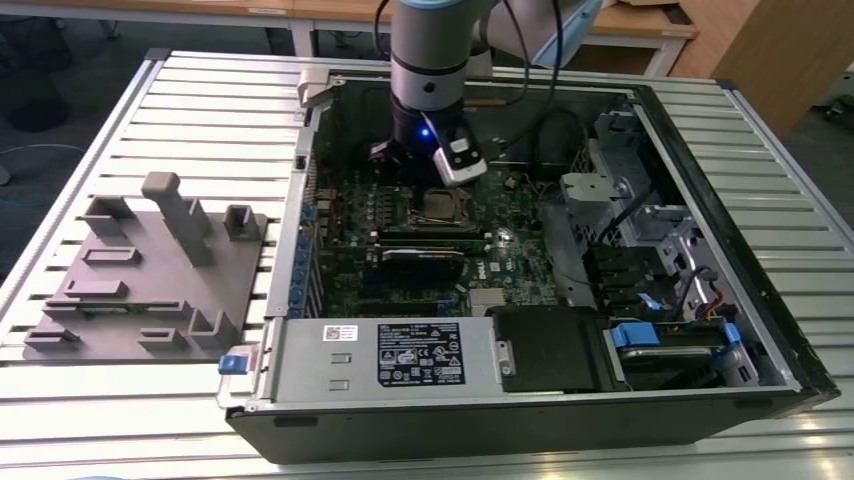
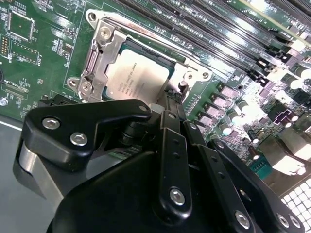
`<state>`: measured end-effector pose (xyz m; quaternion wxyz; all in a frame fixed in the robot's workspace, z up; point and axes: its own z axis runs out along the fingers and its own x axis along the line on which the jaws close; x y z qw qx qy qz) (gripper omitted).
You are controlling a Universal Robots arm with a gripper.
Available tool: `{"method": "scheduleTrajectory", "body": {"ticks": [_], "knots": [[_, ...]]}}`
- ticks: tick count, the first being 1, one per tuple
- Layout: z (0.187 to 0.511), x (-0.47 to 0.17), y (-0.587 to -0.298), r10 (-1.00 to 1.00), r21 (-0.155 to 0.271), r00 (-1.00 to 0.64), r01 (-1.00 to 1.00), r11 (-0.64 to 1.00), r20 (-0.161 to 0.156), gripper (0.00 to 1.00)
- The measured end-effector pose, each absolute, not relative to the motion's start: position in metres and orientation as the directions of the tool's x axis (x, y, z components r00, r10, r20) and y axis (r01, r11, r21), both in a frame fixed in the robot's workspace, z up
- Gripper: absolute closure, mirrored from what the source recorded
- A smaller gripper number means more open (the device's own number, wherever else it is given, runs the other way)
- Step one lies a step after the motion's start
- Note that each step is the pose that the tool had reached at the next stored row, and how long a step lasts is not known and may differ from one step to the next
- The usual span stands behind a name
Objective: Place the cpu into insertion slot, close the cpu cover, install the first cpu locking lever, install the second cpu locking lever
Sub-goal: 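Close the cpu cover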
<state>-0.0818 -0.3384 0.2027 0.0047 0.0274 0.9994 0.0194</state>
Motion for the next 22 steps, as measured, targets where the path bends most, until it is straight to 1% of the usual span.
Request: {"method": "scheduleTrajectory", "body": {"ticks": [22], "knots": [[0.1975,-0.0831,-0.3387,0.055,0.039,-0.998,0.055,0.998,-0.009,0.90]]}}
